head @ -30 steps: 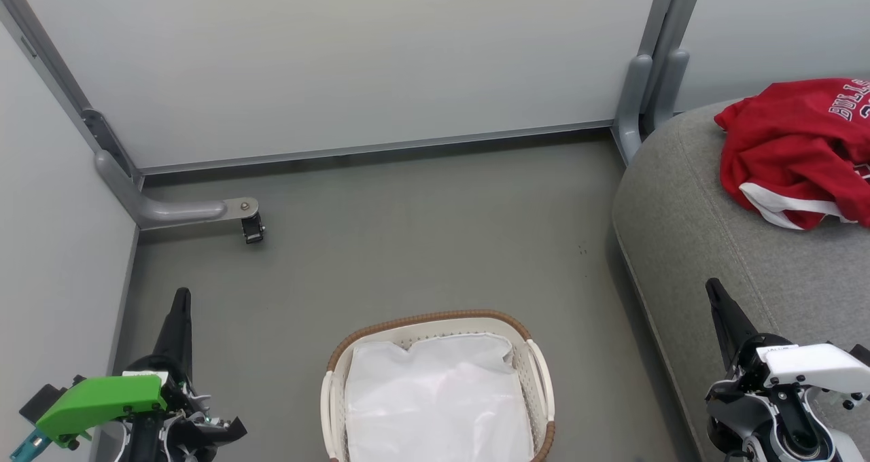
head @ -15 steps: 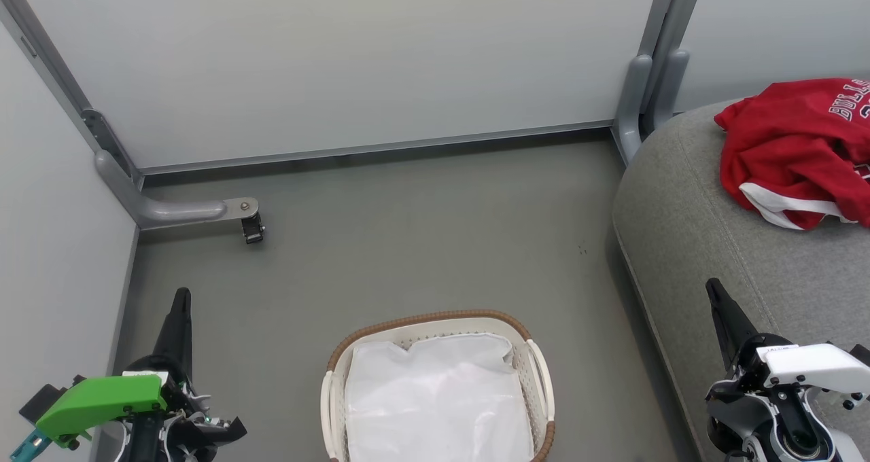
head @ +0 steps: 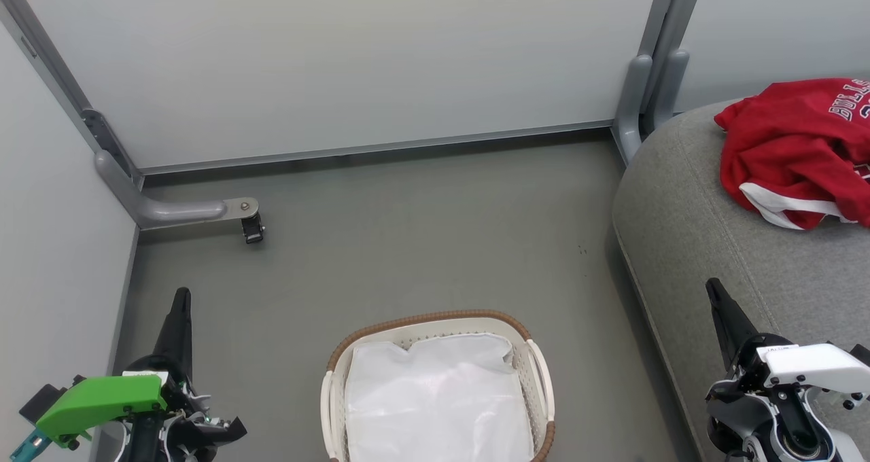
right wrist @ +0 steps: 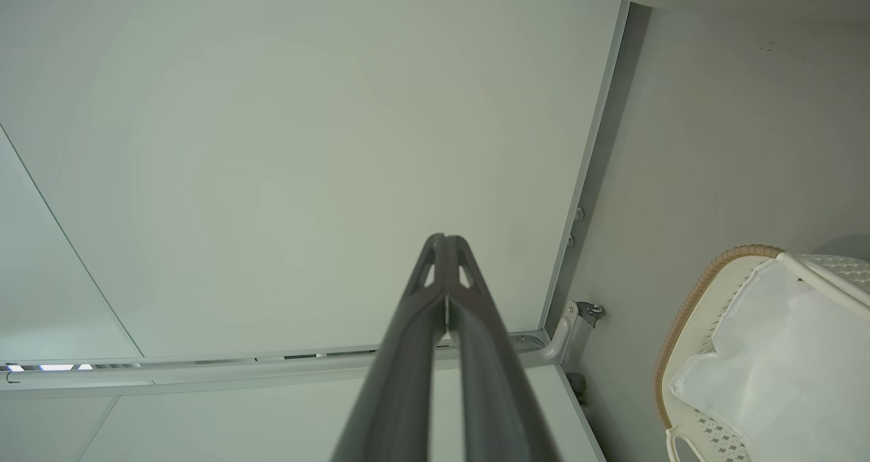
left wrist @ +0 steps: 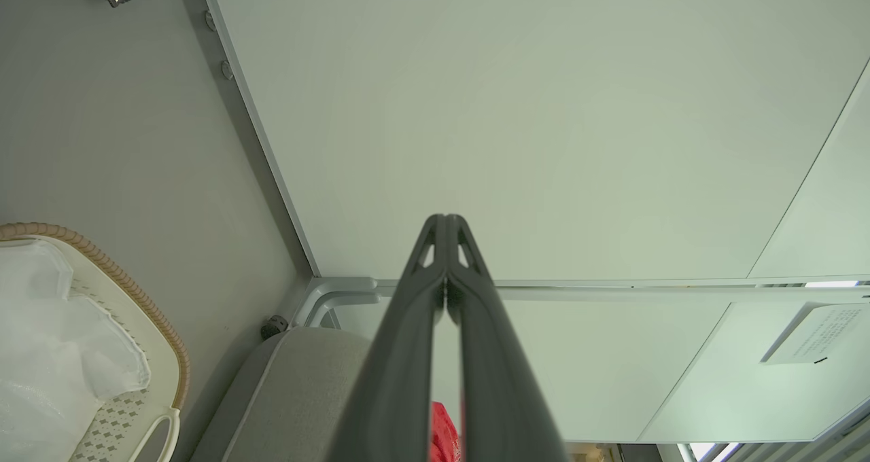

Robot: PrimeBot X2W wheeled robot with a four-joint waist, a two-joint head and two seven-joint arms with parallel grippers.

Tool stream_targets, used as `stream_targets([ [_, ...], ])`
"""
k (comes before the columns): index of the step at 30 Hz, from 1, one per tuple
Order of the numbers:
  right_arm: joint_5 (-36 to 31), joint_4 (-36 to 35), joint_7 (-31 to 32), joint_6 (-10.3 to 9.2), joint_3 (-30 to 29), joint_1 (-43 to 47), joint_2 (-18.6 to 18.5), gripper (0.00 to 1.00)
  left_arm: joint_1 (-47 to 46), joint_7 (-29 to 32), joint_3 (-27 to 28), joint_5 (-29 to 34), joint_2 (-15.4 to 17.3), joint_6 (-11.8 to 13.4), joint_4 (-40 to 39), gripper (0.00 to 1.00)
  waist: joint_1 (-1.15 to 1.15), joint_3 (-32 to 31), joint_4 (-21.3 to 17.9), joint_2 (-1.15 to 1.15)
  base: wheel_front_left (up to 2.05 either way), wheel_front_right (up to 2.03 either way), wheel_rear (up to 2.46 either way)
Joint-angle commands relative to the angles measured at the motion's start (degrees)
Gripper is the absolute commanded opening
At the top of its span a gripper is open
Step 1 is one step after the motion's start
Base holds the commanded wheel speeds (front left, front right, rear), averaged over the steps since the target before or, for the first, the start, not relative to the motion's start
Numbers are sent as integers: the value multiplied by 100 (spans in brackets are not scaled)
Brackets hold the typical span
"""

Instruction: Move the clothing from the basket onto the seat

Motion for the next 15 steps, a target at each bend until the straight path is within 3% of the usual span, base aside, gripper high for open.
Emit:
stream_targets([
  [1,6,-22,12,0,-12,-43,-24,0,-60,19,8,-19,9,-30,-1,0,0,0,0,0,0,0,0],
  [15,4,-22,11,0,-14,-43,-23,0,-60,19,7,-19,9,-30,-2,0,0,0,0,0,0,0,0],
])
